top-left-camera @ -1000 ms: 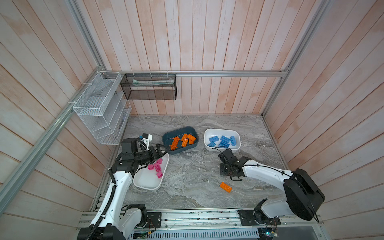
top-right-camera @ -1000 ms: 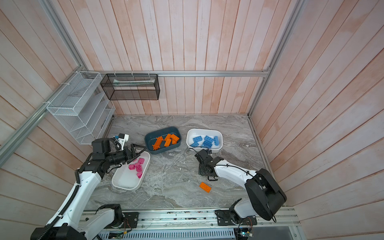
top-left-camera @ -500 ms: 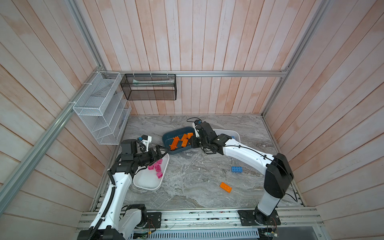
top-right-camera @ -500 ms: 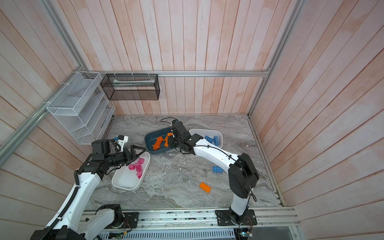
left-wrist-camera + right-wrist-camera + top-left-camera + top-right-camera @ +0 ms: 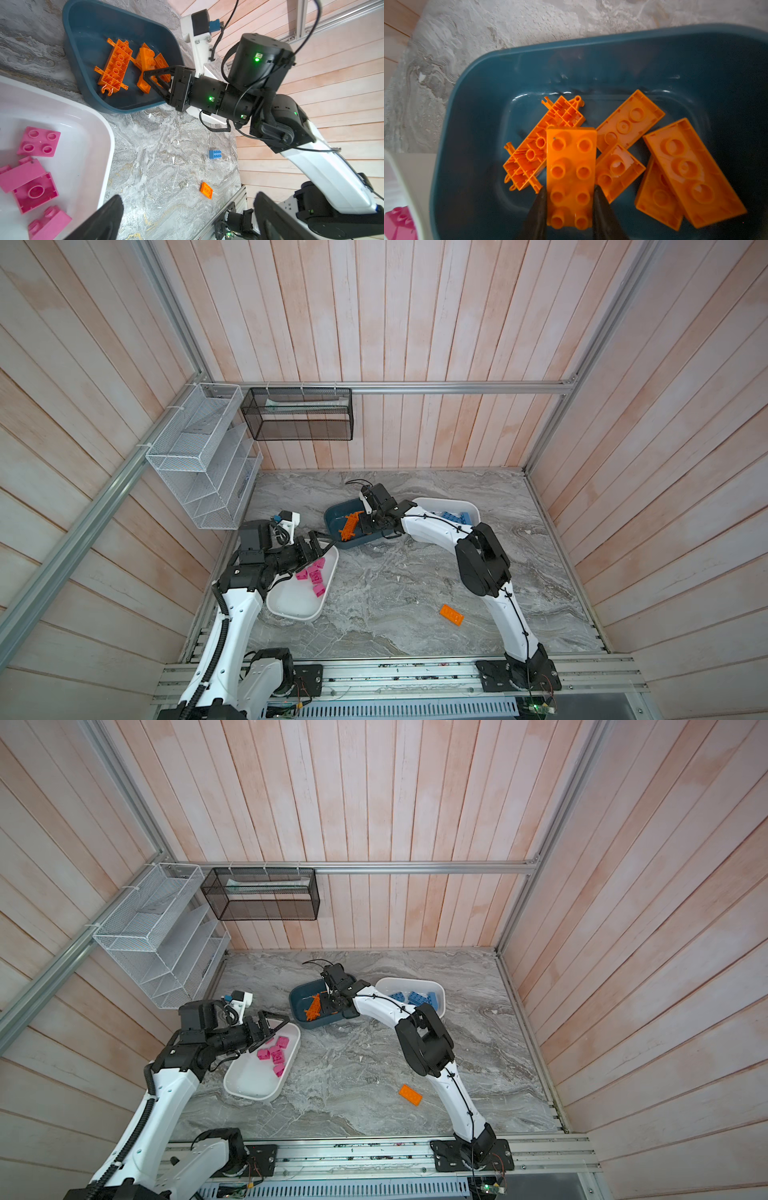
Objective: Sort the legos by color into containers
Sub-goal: 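Carry the orange brick with the right gripper into the teal bin, release, then move the right gripper to the last orange brick and grasp it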
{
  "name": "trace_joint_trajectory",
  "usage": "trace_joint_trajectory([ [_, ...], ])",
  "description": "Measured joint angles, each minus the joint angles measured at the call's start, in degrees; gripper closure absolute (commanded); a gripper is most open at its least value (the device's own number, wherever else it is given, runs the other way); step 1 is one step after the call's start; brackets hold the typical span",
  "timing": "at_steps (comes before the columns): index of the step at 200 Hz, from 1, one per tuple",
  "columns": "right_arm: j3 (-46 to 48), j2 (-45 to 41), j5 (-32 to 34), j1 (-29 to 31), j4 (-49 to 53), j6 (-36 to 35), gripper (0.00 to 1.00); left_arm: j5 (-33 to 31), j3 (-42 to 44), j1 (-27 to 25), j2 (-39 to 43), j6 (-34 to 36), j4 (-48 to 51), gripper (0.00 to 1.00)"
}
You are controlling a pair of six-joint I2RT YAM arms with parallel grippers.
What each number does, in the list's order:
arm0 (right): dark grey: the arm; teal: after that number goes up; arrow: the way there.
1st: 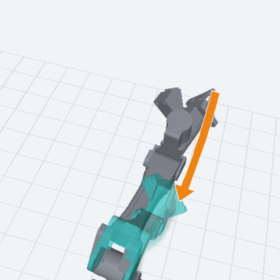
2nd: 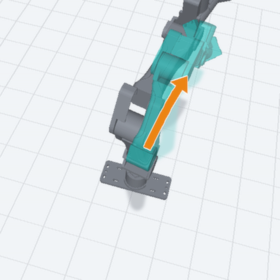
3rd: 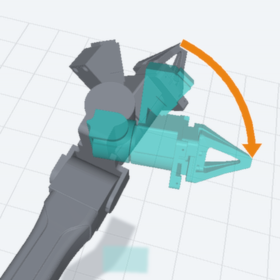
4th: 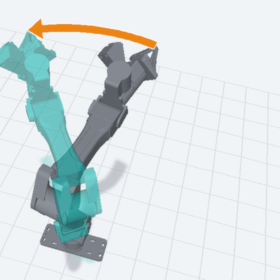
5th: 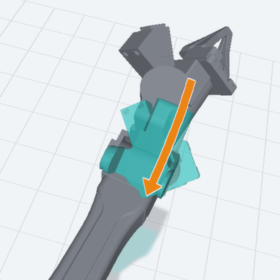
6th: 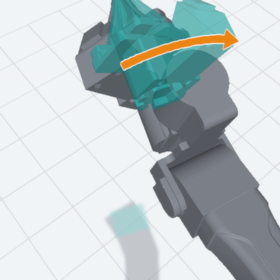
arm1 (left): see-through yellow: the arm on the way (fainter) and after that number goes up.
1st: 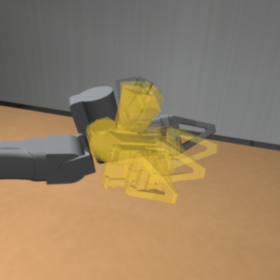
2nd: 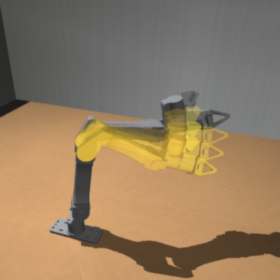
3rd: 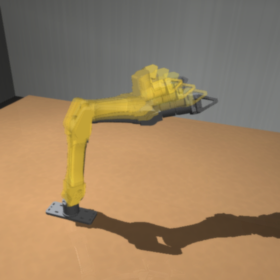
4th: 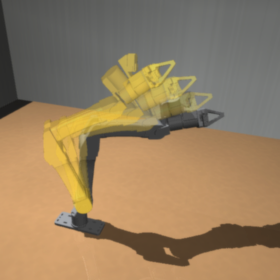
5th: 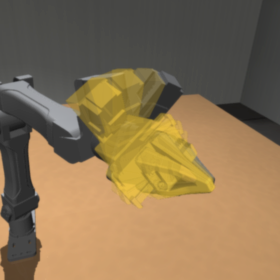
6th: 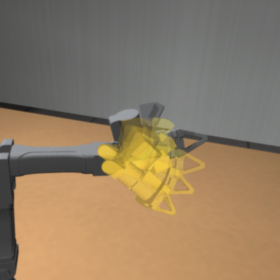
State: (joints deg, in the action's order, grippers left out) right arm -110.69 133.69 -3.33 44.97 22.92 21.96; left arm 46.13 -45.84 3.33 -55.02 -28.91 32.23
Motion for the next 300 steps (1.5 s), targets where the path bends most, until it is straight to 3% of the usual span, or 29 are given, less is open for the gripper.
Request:
trace_joint_trajectory([
  [27,-0.2,-0.8,0.8,0.0,1.7,-1.2,0.43,0.0,0.0,0.0,0.0,0.2,0.0,0.00],
  [41,2.5,-3.8,1.4,0.0,1.6,-1.6,0.42,0.0,0.1,0.0,0.0,0.3,0.0,0.00],
  [117,40.3,-49.1,7.5,4.3,2.0,4.8,0.38,2.2,2.3,-0.1,-0.7,-0.9,-2.4,0.00],
  [172,63.0,-64.9,9.9,7.8,12.0,12.8,0.33,4.8,4.2,-2.8,-0.7,-3.3,-5.9,0.00],
  [231,72.9,-67.7,12.4,7.9,12.4,19.8,0.28,4.7,5.8,-4.9,-0.7,-5.2,-7.6,0.00],
  [300,77.5,-62.9,12.6,7.8,7.3,20.1,0.26,4.3,5.8,-5.8,-0.7,-5.2,-7.7,0.00],
])
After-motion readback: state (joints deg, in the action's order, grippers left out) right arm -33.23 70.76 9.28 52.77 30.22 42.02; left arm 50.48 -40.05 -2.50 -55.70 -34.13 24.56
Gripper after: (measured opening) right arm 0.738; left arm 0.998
